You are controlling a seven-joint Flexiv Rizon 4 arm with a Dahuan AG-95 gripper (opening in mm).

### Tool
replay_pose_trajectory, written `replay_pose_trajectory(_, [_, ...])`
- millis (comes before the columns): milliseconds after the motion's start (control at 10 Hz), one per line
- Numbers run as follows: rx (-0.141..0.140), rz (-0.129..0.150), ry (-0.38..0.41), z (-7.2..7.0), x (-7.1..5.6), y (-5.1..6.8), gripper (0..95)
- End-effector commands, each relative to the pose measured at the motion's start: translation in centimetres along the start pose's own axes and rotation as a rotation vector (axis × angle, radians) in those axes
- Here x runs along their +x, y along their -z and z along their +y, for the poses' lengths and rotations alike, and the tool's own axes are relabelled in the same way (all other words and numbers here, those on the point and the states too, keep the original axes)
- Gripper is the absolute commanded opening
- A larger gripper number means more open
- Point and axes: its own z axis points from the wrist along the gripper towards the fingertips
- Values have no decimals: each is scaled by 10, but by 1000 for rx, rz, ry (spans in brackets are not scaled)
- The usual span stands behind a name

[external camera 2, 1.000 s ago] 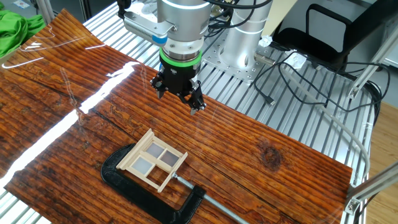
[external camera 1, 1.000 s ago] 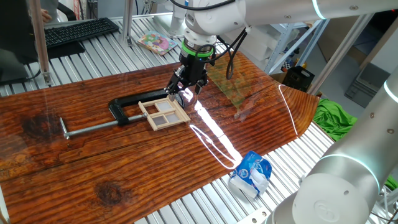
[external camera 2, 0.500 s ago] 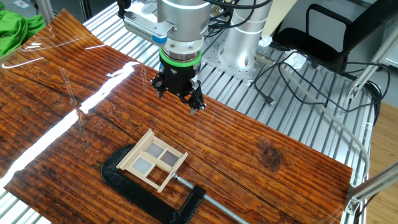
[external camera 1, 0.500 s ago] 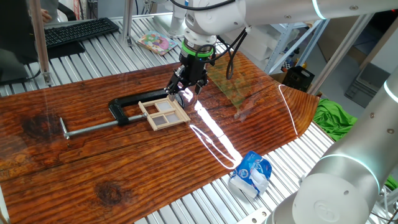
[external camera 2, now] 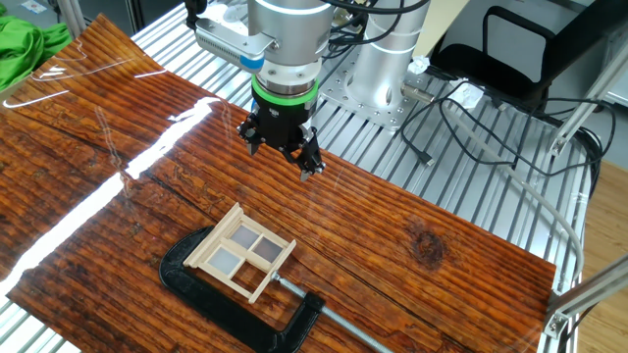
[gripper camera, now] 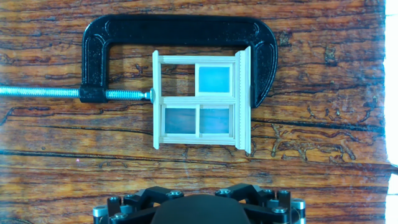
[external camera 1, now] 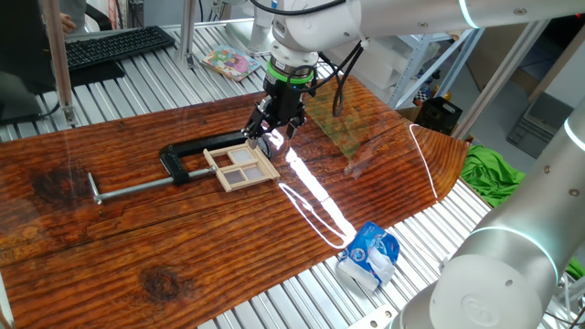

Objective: Close a sliding window

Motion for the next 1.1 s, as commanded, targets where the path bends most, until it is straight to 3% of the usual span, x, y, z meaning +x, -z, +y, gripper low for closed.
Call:
replay_pose_trajectory(100, [-17, -74, -34, 0, 0, 0, 0])
replay_pose_trajectory(1100, [-18, -73, -34, 1, -1, -3, 0])
